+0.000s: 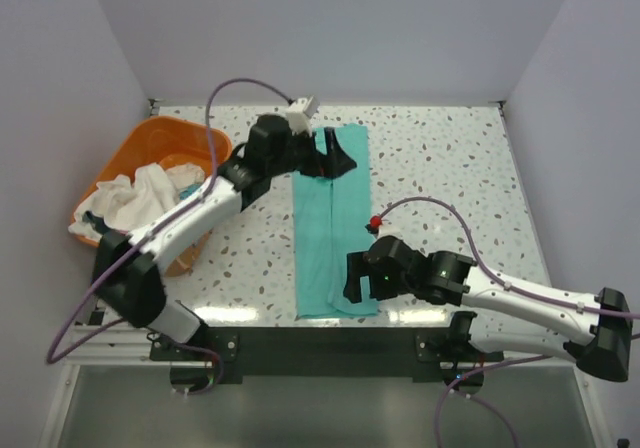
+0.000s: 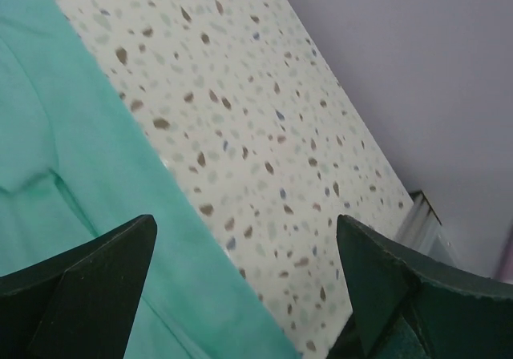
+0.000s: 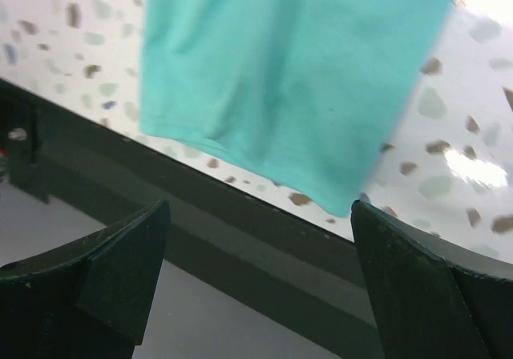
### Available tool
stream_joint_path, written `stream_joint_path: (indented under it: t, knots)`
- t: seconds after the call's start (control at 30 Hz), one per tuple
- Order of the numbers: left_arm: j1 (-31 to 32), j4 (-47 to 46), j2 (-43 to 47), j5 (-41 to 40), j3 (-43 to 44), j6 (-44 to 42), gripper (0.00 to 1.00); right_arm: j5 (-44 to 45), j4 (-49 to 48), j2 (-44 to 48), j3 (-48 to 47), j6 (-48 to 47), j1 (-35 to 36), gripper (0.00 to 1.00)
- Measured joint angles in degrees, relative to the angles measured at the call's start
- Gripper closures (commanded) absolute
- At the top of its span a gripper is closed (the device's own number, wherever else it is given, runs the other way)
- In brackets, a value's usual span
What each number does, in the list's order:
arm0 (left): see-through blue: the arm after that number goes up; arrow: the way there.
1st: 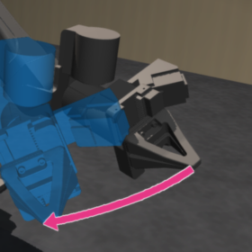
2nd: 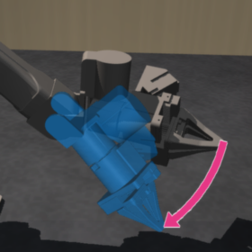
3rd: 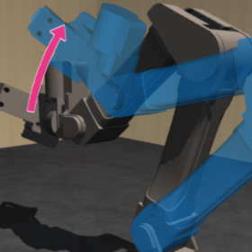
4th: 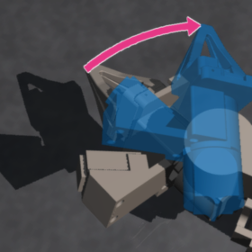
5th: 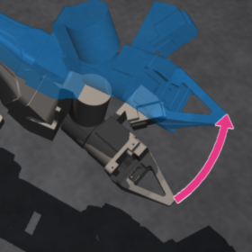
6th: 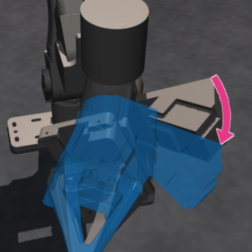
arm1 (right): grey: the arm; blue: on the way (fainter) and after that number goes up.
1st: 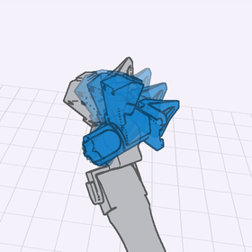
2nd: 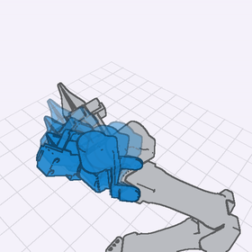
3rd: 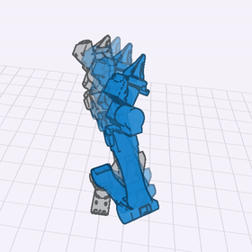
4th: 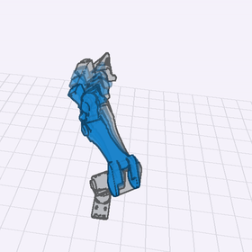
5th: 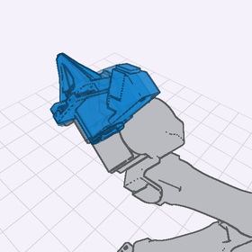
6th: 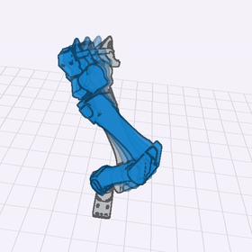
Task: Fold and stack the t-shirts
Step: Fold the tshirt
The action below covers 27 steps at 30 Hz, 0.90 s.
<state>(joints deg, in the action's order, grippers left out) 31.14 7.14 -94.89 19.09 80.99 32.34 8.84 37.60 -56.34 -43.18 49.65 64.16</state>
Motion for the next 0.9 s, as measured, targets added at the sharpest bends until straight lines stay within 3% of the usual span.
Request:
stream_joint_path:
  t: [0.13, 0.37, 0.53, 0.6, 0.73, 0.83, 0.87, 0.9]
  knots:
    - [9.31, -2.73, 20.68, -5.35, -26.58, 3.13, 0.00, 2.12, 4.63, 1.68, 4.17, 3.21, -0.20, 0.01]
    - [23.21, 5.99, 32.57, -14.91, -54.36, 16.31, 0.00, -0.13, 4.04, 3.63, 12.02, 5.68, -0.31, 0.04]
    - [28.13, 7.56, 39.52, -16.46, -58.64, 22.84, 0.13, -2.45, 0.17, 2.56, 14.67, 6.75, -0.31, 0.16]
    - [28.94, 6.45, 39.74, -16.79, -59.78, 24.87, 0.18, -2.67, -1.66, 1.55, 15.04, 7.08, -0.31, 0.26]
    - [31.43, 3.50, 37.05, -17.11, -61.20, 27.32, 0.33, -3.37, -5.14, 0.42, 16.46, 8.11, -0.33, 0.32]
    - [32.35, 1.49, 33.64, -17.92, -60.48, 28.22, 0.49, -3.89, -7.28, -0.39, 17.64, 8.57, -0.31, 0.42]
    - [32.41, 1.09, 32.26, -18.14, -60.00, 28.39, 0.62, -3.93, -7.80, -0.74, 17.88, 8.68, -0.31, 0.46]
    - [32.44, 0.92, 31.01, -18.38, -59.43, 28.65, 0.68, -3.96, -8.28, -1.09, 18.12, 8.81, -0.31, 0.52]
